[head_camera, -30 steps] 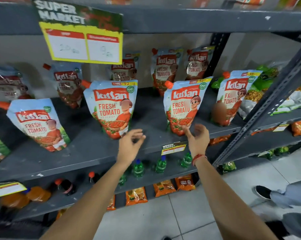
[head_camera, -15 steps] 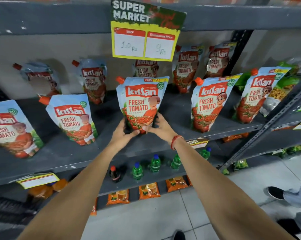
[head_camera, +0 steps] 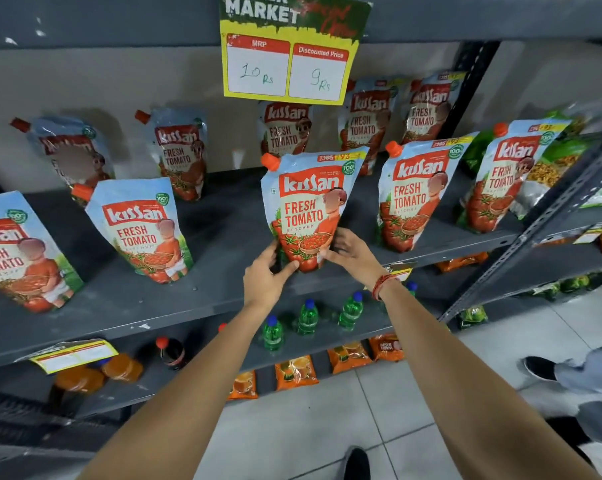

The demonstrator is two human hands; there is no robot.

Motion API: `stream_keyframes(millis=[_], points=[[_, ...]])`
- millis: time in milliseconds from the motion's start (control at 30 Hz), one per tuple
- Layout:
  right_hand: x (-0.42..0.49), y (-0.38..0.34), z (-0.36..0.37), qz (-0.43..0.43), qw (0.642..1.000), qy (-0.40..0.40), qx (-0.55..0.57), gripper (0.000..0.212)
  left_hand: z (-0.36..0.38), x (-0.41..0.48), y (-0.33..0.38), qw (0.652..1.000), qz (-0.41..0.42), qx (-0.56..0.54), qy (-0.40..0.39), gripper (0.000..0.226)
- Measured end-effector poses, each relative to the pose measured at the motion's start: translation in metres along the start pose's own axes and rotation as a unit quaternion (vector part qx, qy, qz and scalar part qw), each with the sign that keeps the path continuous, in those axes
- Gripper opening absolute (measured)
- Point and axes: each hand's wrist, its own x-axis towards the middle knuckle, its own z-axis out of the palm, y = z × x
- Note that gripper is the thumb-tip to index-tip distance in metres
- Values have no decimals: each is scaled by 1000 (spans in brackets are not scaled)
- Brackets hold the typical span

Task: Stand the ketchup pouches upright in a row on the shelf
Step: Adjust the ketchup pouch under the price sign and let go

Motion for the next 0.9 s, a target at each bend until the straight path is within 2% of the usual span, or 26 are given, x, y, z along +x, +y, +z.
stream_keyframes(millis=[300,600,767,900], points=[[-5,6,-2,0,1000,16,23,60,8,1,1,1000,11,14,21,70],[-8,12,3,0,998,54,31,61,7,5,3,1000,16,11,-6,72],[-28,13,21,9,977,209,38,44,-5,-8,1,998,3,-53,-25,66],[-53,7,66,-33,928,369,22,24,-39,-29,-17,996,7,-88,20,42]])
